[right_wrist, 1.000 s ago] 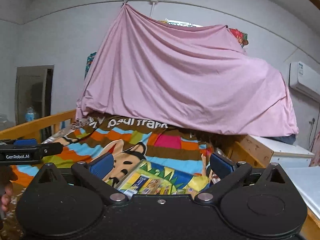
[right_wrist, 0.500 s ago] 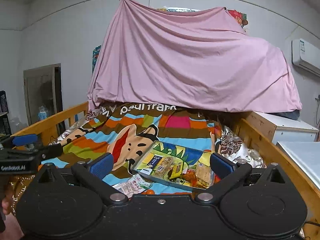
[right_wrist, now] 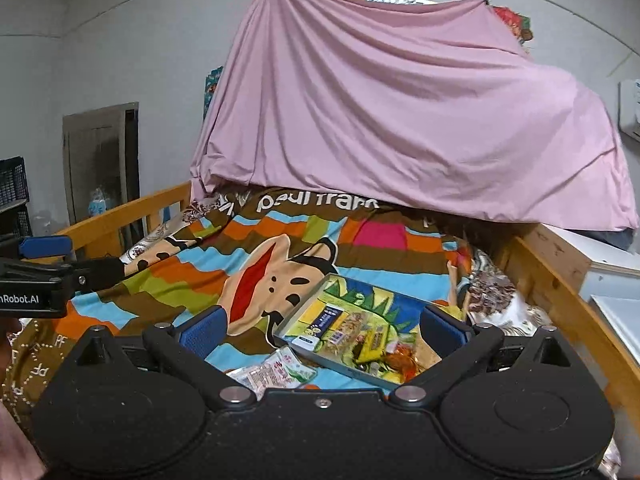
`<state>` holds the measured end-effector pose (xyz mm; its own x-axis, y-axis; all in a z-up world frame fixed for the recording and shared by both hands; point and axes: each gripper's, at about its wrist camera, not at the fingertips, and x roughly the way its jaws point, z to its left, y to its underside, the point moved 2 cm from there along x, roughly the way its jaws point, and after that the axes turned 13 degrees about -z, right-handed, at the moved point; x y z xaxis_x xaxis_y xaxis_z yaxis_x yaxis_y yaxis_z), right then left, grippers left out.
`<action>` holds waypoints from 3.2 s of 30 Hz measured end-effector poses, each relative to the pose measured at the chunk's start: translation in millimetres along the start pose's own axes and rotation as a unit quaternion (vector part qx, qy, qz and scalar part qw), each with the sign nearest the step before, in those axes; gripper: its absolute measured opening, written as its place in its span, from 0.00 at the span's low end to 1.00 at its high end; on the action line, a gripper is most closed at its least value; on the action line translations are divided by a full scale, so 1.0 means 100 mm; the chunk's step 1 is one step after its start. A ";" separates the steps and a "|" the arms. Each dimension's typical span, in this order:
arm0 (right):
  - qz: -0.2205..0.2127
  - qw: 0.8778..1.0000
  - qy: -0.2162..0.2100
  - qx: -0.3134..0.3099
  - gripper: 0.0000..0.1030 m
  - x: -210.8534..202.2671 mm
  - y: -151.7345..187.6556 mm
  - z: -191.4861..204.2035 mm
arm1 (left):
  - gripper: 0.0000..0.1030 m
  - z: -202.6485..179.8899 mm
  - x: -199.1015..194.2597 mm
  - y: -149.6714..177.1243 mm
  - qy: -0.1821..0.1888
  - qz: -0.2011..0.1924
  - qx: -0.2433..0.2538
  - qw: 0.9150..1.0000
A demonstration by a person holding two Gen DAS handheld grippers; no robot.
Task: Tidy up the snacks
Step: 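Move both grippers down toward the white packet and orange beside the tray, then position the left gripper over the white packet while the right approaches the orange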
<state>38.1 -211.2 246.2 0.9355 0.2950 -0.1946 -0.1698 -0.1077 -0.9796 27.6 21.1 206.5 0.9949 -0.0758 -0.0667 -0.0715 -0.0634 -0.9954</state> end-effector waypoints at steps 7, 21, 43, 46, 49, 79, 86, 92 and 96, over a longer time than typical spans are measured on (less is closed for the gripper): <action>-0.004 0.999 -0.033 0.001 0.99 0.62 0.11 0.04 | 1.00 0.16 0.54 0.27 0.020 0.005 -0.003 1.000; 0.047 0.998 0.009 -0.028 0.99 1.28 0.18 0.02 | 1.00 0.39 1.07 1.05 0.045 0.049 -0.010 0.998; 0.187 0.979 -0.067 -0.036 0.99 1.95 0.50 0.37 | 1.00 0.92 1.47 1.42 -0.039 0.140 -0.099 0.984; 0.168 0.982 -0.072 -0.039 0.99 1.94 0.73 0.37 | 1.00 0.90 1.55 1.46 -0.051 0.156 -0.097 0.982; 0.149 0.987 -0.055 -0.036 0.99 1.95 0.98 0.32 | 1.00 0.87 1.61 1.46 -0.057 0.168 -0.098 0.979; 0.136 0.988 -0.045 -0.059 0.99 2.30 2.21 -0.35 | 1.00 0.28 2.60 2.16 0.108 0.267 -0.042 0.957; 0.172 0.982 -0.048 -0.065 0.99 2.57 2.36 -0.39 | 1.00 0.23 2.70 2.36 0.167 0.294 -0.034 0.940; 0.183 0.980 -0.051 -0.062 0.99 2.73 2.33 -0.39 | 1.00 0.25 2.76 2.47 0.191 0.307 -0.057 0.930; 0.191 0.978 -0.068 -0.052 0.99 2.82 2.38 -0.36 | 0.99 0.22 2.77 2.54 0.189 0.317 -0.041 0.929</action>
<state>272.3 -188.5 -40.2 0.7591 0.3365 -0.5572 -0.4604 -0.3277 -0.8250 286.9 5.4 -66.1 0.6564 -0.4667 -0.5927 -0.6544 0.0387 -0.7552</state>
